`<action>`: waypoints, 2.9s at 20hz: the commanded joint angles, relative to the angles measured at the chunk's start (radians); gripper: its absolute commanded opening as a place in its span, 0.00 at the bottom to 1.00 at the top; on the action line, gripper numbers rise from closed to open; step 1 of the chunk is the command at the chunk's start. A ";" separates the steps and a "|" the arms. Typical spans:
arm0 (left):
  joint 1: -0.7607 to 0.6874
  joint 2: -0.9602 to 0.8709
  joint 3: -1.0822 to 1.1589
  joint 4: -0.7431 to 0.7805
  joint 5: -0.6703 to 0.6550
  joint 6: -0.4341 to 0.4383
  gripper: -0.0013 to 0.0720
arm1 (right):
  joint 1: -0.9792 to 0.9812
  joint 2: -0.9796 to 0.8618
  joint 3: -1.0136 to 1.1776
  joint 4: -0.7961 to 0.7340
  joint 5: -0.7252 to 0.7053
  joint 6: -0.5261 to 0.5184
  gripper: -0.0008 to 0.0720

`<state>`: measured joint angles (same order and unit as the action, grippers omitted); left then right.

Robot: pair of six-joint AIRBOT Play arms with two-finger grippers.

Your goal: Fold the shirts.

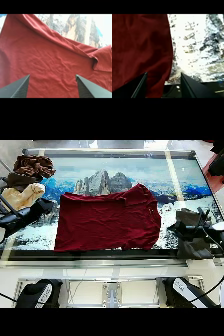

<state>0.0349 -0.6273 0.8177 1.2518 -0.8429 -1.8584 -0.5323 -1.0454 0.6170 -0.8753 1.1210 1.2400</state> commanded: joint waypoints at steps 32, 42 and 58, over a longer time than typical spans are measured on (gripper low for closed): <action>0.002 0.167 -0.568 0.166 -0.015 -0.877 0.90 | 0.164 -0.099 -0.077 0.574 -0.113 -0.246 0.04; 0.002 0.164 -0.568 0.282 -0.118 -0.982 0.90 | 0.164 -0.099 -0.077 0.584 -0.113 -0.291 0.04; 0.002 -0.051 -0.569 0.221 0.089 -0.916 0.57 | 0.164 -0.099 -0.077 0.682 -0.084 -0.321 0.04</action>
<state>0.0360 -0.6586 0.2493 1.4715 -0.7757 -2.7785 -0.3683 -1.1442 0.5392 -0.2024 1.0298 0.9199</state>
